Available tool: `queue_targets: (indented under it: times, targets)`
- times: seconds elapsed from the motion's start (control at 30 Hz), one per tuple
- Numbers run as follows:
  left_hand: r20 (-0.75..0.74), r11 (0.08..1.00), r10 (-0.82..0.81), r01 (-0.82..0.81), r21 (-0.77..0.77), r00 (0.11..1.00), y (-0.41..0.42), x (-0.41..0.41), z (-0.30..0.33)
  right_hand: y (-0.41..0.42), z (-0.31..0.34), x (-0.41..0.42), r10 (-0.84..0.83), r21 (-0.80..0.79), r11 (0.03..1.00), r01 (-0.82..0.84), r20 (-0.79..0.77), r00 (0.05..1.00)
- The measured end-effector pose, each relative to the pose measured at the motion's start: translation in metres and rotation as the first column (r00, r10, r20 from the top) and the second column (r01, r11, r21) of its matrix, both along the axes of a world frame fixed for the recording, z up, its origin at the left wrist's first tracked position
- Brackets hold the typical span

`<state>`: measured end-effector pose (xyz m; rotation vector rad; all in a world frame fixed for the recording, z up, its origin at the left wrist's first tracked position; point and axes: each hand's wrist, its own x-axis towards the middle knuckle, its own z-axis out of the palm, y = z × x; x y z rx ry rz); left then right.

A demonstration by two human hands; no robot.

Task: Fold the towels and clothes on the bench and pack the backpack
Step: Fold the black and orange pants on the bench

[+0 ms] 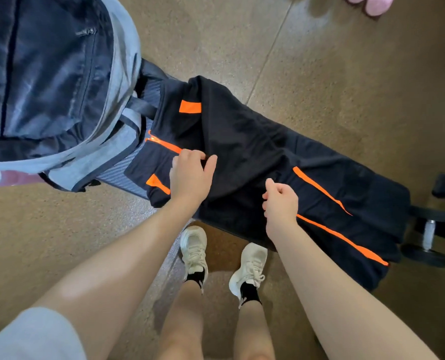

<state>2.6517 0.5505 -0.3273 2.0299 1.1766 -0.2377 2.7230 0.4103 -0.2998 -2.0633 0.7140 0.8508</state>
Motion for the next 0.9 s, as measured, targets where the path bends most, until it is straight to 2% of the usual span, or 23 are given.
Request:
queue_targets:
  times: [0.1, 0.17, 0.23, 0.33, 0.4, 0.47, 0.53, 0.6, 0.63, 0.77, 0.83, 0.9]
  targets:
    - [-0.158, 0.977, 0.066, -0.096, -0.189, 0.985, -0.008, 0.01, -0.002, -0.004, -0.001, 0.018, -0.016, 0.023, 1.0, 0.016, 0.013, 1.0]
    - [-0.203, 0.985, 0.002, -0.038, -0.171, 0.979, -0.011, 0.01, -0.001, -0.003, -0.002, 0.021, -0.024, 0.008, 1.0, 0.024, -0.021, 0.999]
    - [-0.129, 0.984, 0.022, -0.044, -0.175, 0.991, -0.012, 0.009, 0.005, -0.003, -0.003, 0.019, -0.066, -0.009, 0.998, 0.066, -0.031, 0.997]
    - [0.091, 0.918, 0.187, -0.141, -0.371, 0.978, -0.012, 0.009, 0.019, -0.009, -0.006, 0.011, -0.11, 0.037, 0.993, 0.113, -0.072, 0.991]
    - [0.118, 0.879, 0.251, -0.176, -0.443, 0.961, -0.012, 0.009, 0.022, -0.012, -0.009, 0.009, -0.11, 0.087, 0.989, 0.117, -0.089, 0.99]
    - [0.035, 0.786, 0.392, -0.315, -0.532, 0.919, -0.009, 0.007, 0.018, -0.011, -0.013, 0.008, -0.058, 0.083, 0.995, 0.064, -0.074, 0.996]
    - [-0.038, 0.613, 0.531, -0.415, -0.672, 0.846, -0.008, 0.005, 0.016, -0.008, -0.017, 0.008, -0.042, 0.064, 0.997, 0.046, -0.068, 0.997]
    - [-0.071, 0.498, 0.558, -0.402, -0.768, 0.827, -0.011, 0.002, 0.018, -0.004, -0.017, 0.009, -0.111, 0.085, 0.989, 0.118, -0.08, 0.991]
    - [-0.077, 0.477, 0.545, -0.385, -0.791, 0.835, -0.014, 0.001, 0.02, -0.004, -0.017, 0.01, -0.139, 0.096, 0.985, 0.146, -0.083, 0.987]
    - [-0.007, 0.5, 0.569, -0.353, -0.791, 0.822, -0.018, -0.007, 0.029, -0.009, -0.003, 0.017, -0.231, 0.221, 0.946, 0.238, -0.06, 0.971]
    - [0.036, 0.57, 0.595, -0.389, -0.723, 0.803, -0.02, -0.009, 0.032, -0.018, 0.006, 0.019, -0.318, 0.308, 0.89, 0.337, -0.112, 0.941]
    - [0.05, 0.66, 0.582, -0.436, -0.612, 0.812, -0.022, -0.01, 0.03, -0.031, 0.008, 0.017, -0.373, 0.303, 0.863, 0.403, -0.155, 0.915]
